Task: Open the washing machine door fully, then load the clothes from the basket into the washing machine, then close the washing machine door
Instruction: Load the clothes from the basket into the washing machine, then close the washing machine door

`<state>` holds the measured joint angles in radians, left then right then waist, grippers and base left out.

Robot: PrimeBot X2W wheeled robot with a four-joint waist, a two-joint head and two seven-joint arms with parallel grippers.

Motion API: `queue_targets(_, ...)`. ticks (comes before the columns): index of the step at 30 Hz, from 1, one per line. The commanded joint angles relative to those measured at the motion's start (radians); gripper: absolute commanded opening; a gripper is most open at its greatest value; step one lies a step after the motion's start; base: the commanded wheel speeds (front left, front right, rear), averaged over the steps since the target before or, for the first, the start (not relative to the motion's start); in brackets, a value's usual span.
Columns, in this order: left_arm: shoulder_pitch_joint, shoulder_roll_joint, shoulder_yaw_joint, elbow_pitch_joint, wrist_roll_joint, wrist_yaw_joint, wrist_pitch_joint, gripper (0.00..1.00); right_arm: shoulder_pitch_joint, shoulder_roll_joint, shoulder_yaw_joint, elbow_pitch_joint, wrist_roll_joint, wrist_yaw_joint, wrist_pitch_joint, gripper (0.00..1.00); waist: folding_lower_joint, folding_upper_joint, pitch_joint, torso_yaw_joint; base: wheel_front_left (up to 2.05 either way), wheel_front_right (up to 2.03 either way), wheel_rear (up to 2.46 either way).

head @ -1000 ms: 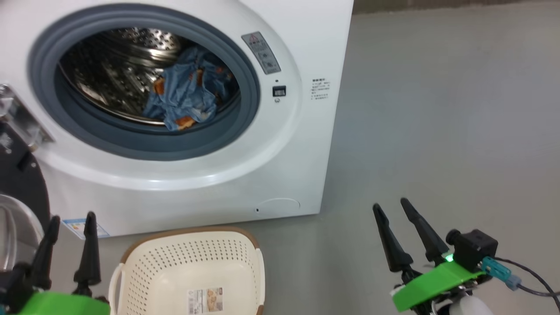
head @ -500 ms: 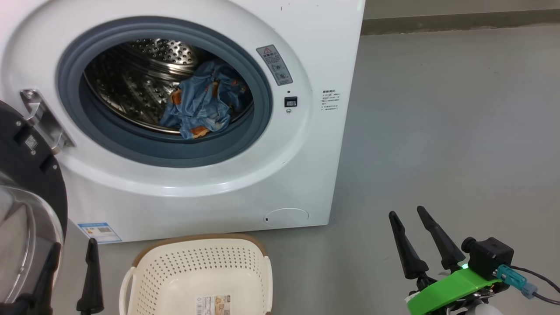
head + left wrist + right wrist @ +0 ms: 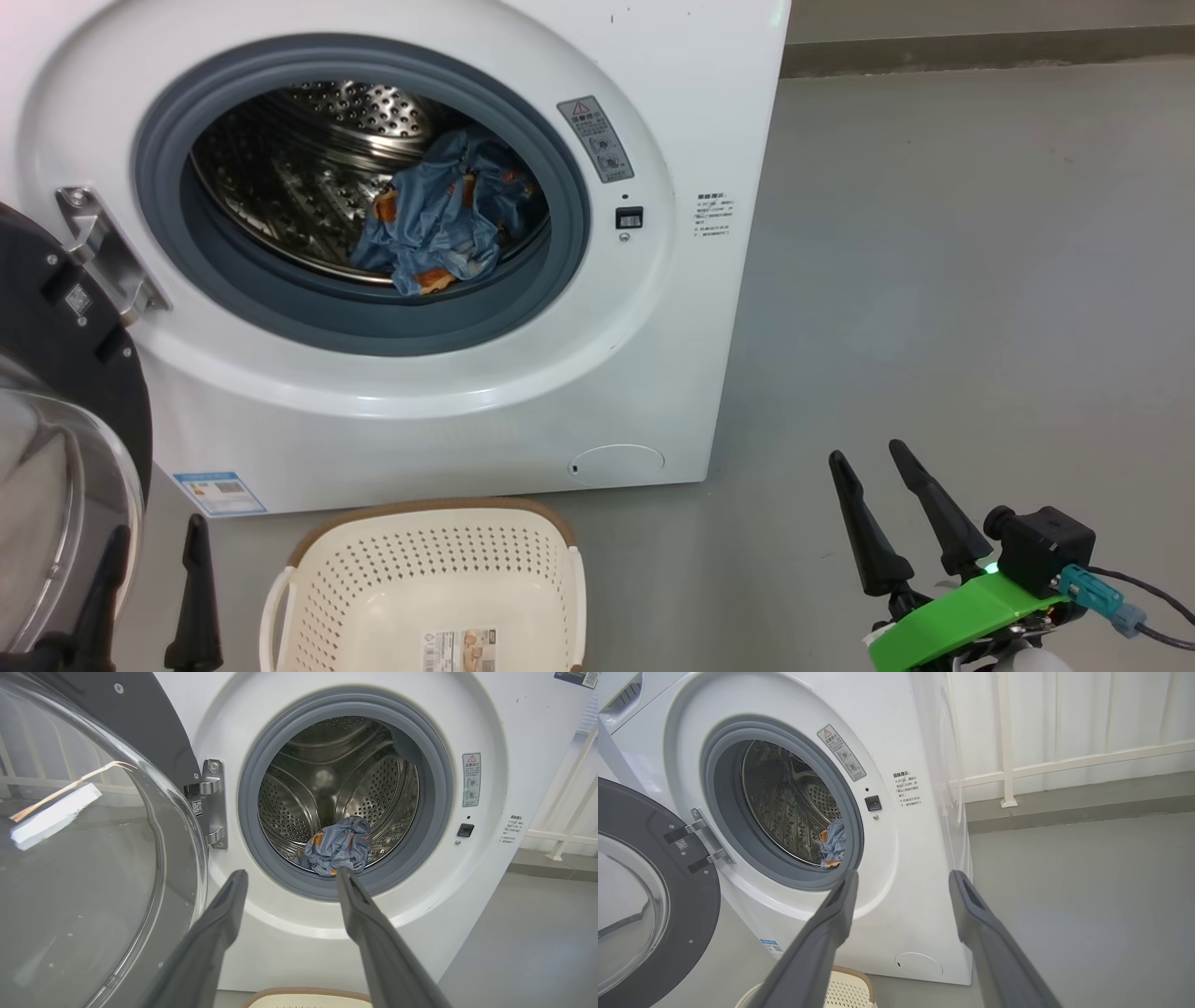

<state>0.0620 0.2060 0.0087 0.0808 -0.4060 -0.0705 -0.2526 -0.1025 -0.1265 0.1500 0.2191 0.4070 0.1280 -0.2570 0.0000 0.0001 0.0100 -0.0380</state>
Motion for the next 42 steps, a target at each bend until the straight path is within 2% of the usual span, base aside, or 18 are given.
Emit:
queue_targets(1, -0.033, 0.011, 0.047, -0.015, 0.01, -0.013, -0.009, 1.0, -0.018, -0.008, 0.027, -0.026, -0.003, 0.003, -0.005, 1.0, 0.0, -0.0001, 0.001, -0.002, 0.0, 0.0, 0.0)
queue_targets(30, -0.055, -0.017, 0.096, 0.009, 0.051, -0.051, -0.009, 1.0, -0.021, -0.011, 0.037, -0.021, 0.003, 0.003, -0.005, 1.0, 0.0, -0.0001, 0.002, -0.002, -0.01, 0.01, 0.0)
queue_targets(42, -0.057, -0.024, 0.111, 0.008, 0.054, -0.057, -0.009, 1.0, -0.02, -0.008, 0.031, -0.024, 0.0, 0.003, -0.005, 1.0, 0.0, -0.0001, 0.009, 0.006, -1.19, 1.04, 0.15)
